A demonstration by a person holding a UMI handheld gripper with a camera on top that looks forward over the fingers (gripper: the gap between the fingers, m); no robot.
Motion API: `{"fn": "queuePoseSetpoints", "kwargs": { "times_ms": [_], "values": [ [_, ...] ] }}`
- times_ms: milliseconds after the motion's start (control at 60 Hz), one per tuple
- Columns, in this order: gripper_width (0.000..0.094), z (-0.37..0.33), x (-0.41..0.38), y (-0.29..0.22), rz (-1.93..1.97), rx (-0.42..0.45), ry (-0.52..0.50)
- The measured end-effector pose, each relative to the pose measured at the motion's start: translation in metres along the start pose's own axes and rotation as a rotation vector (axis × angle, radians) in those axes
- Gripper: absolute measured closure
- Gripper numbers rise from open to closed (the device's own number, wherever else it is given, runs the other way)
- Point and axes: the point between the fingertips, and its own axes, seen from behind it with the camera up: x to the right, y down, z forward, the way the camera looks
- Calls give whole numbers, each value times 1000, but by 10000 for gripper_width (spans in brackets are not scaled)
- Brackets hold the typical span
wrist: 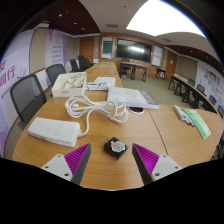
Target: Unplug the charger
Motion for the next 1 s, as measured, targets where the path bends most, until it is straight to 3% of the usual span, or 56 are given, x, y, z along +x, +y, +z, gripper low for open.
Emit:
{"fn": "queuePoseSetpoints", "kwargs": {
  "times_ms": [517, 1000],
  "values": [
    [80, -216, -37, 12, 27, 16, 111],
    [78, -278, -49, 12, 19, 45, 124]
  ]
}}
